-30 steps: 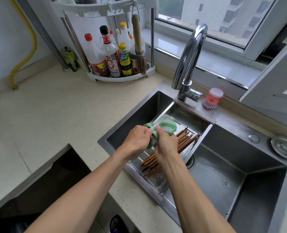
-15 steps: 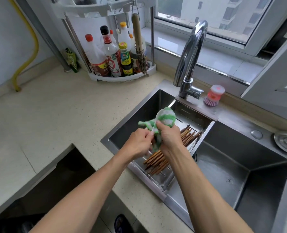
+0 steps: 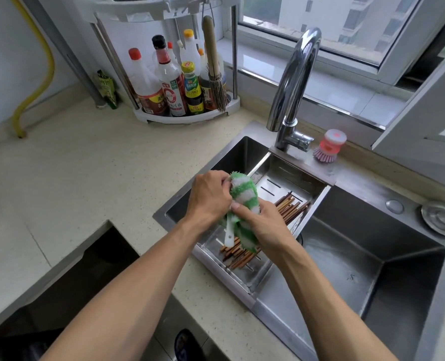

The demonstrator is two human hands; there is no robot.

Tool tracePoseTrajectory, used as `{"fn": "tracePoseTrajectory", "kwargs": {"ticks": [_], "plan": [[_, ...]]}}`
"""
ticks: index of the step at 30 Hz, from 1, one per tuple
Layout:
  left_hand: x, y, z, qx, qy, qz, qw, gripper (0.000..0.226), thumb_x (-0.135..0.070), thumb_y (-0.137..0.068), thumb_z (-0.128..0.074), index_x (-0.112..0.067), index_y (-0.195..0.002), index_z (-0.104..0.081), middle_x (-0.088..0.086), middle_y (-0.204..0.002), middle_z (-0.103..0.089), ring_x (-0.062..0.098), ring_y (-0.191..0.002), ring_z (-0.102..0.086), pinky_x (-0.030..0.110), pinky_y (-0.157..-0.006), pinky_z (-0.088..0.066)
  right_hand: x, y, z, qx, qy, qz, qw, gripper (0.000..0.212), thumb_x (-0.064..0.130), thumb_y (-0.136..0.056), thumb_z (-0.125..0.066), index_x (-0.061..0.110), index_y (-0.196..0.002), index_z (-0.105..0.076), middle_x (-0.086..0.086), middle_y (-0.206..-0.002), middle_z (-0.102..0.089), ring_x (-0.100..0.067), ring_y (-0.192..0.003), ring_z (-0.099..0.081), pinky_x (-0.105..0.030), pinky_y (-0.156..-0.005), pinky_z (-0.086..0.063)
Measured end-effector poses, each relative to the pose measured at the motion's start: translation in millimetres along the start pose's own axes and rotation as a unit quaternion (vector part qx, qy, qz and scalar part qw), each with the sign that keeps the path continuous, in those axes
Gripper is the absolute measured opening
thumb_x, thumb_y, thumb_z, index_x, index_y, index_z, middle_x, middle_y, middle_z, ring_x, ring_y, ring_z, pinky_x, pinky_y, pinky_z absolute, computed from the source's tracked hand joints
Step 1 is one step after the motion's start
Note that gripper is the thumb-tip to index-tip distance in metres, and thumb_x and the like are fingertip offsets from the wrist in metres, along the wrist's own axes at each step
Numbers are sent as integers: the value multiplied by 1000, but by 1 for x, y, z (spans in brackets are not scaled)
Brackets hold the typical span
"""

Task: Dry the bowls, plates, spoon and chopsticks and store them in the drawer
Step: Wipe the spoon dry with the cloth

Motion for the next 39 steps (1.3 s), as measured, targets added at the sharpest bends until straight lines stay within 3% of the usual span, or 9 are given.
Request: {"fn": "tracePoseTrajectory", "kwargs": {"ticks": [3,9,16,19,22,26,29,33,39], "plan": [[-5,4,-1,-12,9,2,1000,24,-18,-99,-57,-10,-84,-74,0,-75,-72,12,-63,-61,10,-51,-43,3,4,2,-7,29,-5,1000,16,20,-94,-67,4,-99,-67,-9,-90,-75,-17,-76,-73,-24,-65,-55],[16,4,1,28,49,40,998,20,-21,-97,-63,-9,-109,-73,2,-96,-72,15,-80,-65,20,-62,-53,20,-2,58,-161,14,13,987,19,25,-95,-63,10,-85,-68,-10,-87,-74,-25,-82,-71,-40,-81,-56],[17,4,0,-14,69,108,992,16,-28,-98,-61,-14,-94,-67,-1,-85,-68,15,-79,-65,23,-63,-53,2,-5,5,82,-50,-35,995,60,48,-85,-44,12,-129,-62,-10,-117,-70,-25,-107,-65,-40,-93,-47],[21,6,-1,1,110,130,985,13,-25,-98,-62,-12,-99,-66,4,-92,-70,17,-83,-68,33,-73,-59,12,-4,7,62,113,26,991,58,32,-91,-61,30,-147,-44,4,-130,-64,-13,-109,-66,-30,-91,-52],[28,10,-9,8,144,172,974,5,-21,-96,-66,-16,-95,-65,5,-93,-72,19,-84,-70,37,-75,-61,24,-4,3,-14,262,148,954,33,27,-93,-67,30,-126,-63,9,-105,-70,-4,-94,-68,-30,-83,-59],[33,8,-12,54,180,162,969,4,-20,-93,-71,-17,-93,-69,0,-85,-72,18,-82,-72,37,-72,-62,28,-12,5,5,304,130,944,12,25,-98,-60,20,-105,-69,10,-90,-71,-3,-82,-69,-14,-65,-52],[23,3,-1,29,135,105,985,11,-20,-97,-65,-12,-98,-73,-4,-84,-70,16,-81,-70,22,-63,-56,32,-12,17,27,308,105,945,14,22,-98,-61,18,-88,-70,7,-80,-73,-4,-74,-71,-14,-60,-49],[27,-6,12,-29,131,118,984,18,-10,-98,-60,-4,-111,-71,11,-100,-72,26,-84,-72,39,-69,-63,19,0,27,90,252,33,963,11,19,-97,-63,17,-96,-74,3,-91,-78,-11,-86,-74,-27,-76,-59],[3,4,-4,33,137,60,988,15,-19,-99,-61,-12,-103,-73,0,-89,-73,14,-79,-71,28,-66,-61,39,-9,21,16,270,74,960,22,26,-99,-60,15,-84,-71,1,-78,-74,-6,-69,-71,-21,-60,-54]]}}
Point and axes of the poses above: each hand's wrist, its own y-axis away from the middle knuckle, its own z-axis out of the back of the hand, x = y × z, the point moved 7 cm from there along -y, towards the middle knuckle
